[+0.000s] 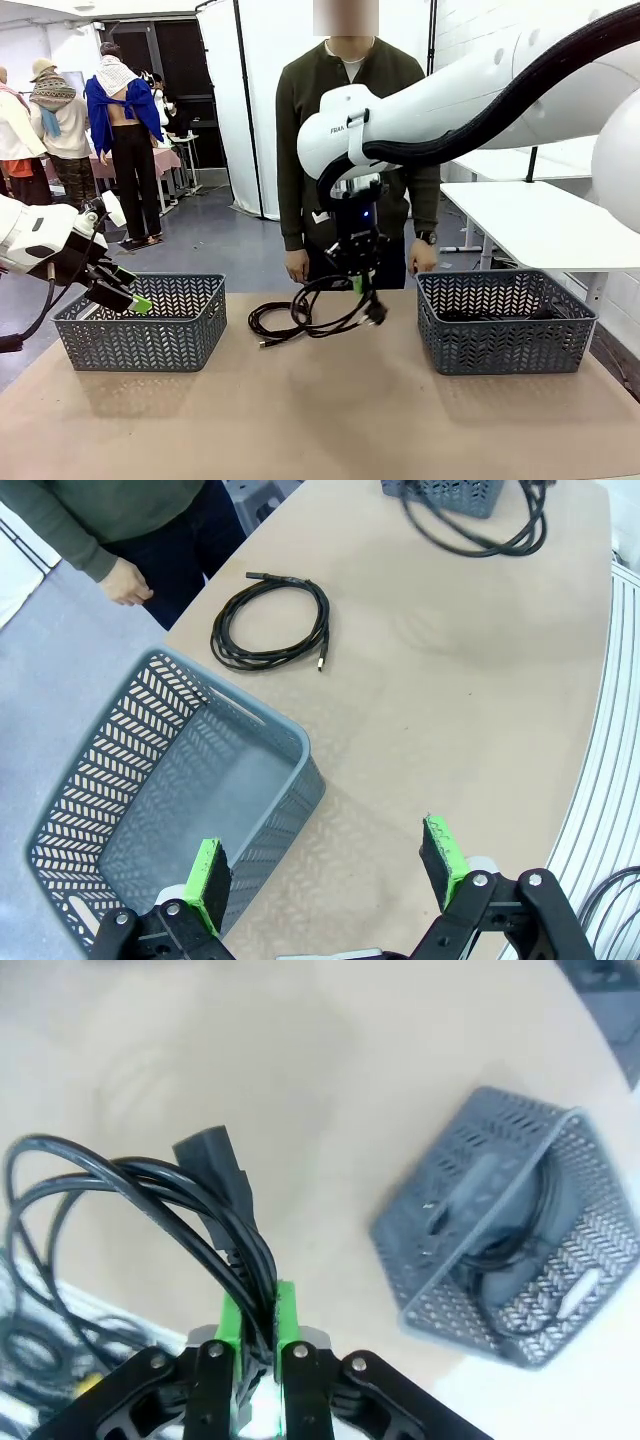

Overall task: Organize the cables according to human instructions.
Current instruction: Pick up a bundle of cables and place it in the basket indicated by the human.

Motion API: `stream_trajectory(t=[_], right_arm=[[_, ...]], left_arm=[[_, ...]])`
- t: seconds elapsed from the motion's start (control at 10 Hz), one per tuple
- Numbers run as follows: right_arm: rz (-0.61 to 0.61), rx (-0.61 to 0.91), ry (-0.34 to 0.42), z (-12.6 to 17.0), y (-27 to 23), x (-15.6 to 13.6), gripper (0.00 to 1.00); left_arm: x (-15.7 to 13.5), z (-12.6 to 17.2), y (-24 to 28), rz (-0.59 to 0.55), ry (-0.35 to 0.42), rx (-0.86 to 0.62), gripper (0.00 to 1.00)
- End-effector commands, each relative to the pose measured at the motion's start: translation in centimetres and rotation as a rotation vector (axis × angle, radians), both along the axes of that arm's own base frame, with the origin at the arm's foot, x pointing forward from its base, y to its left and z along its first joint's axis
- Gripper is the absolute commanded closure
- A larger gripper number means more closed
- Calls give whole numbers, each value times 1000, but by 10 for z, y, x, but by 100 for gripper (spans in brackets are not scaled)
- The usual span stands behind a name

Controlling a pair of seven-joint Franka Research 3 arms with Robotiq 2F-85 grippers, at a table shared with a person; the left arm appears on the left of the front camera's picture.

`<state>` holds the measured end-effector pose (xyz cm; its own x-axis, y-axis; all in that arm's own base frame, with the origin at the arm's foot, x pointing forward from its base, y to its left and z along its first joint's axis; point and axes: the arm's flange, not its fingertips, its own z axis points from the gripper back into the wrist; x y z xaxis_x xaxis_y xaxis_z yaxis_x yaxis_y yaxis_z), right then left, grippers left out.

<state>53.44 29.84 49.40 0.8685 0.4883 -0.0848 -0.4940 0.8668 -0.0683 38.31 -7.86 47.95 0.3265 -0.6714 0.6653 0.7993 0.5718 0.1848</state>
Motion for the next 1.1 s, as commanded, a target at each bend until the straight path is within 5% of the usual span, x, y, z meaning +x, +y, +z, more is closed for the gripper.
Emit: stream_trajectory(t=[0.0,0.2,1.0], right_arm=[[205,-21,-29,11,-10,4,100],[309,-13,-1,17,-11,2,100],[284,-19,0,14,-6,1,100]], left_arm=[[2,-2,2,-9,0,-6,0],[2,-2,2,-9,0,-6,0],[2,-2,2,-9,0,-6,0]])
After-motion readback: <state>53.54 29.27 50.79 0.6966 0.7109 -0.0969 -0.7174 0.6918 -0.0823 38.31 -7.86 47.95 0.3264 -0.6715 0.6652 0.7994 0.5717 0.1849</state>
